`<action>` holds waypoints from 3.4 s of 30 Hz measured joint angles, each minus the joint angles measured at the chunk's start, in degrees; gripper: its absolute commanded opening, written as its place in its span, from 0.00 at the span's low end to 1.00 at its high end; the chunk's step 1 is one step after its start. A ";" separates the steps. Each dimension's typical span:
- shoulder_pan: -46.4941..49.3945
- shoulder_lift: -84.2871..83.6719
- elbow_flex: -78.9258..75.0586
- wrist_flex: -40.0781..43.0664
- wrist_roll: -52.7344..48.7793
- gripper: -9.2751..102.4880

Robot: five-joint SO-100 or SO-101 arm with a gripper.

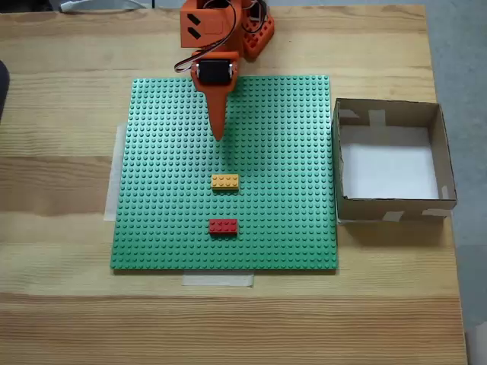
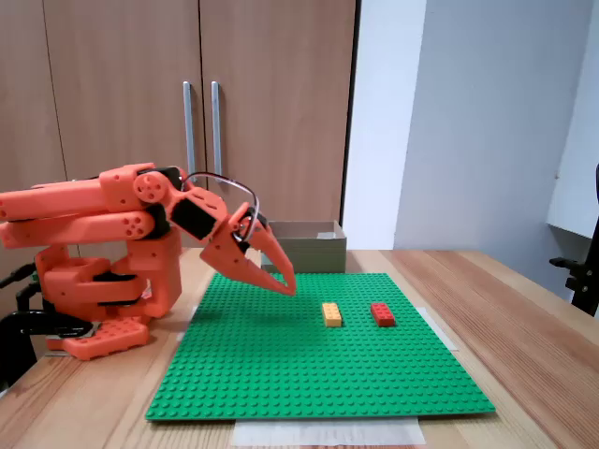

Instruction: Pick the yellow lego block and put it in the box.

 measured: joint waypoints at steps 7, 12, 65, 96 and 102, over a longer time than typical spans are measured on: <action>0.00 0.00 0.00 0.00 0.00 0.07; 0.00 0.00 0.00 0.00 0.00 0.07; 0.00 0.00 0.00 0.00 0.00 0.07; -0.79 -0.18 -2.81 4.31 -1.41 0.07; -0.79 -1.14 -7.47 8.17 -2.81 0.07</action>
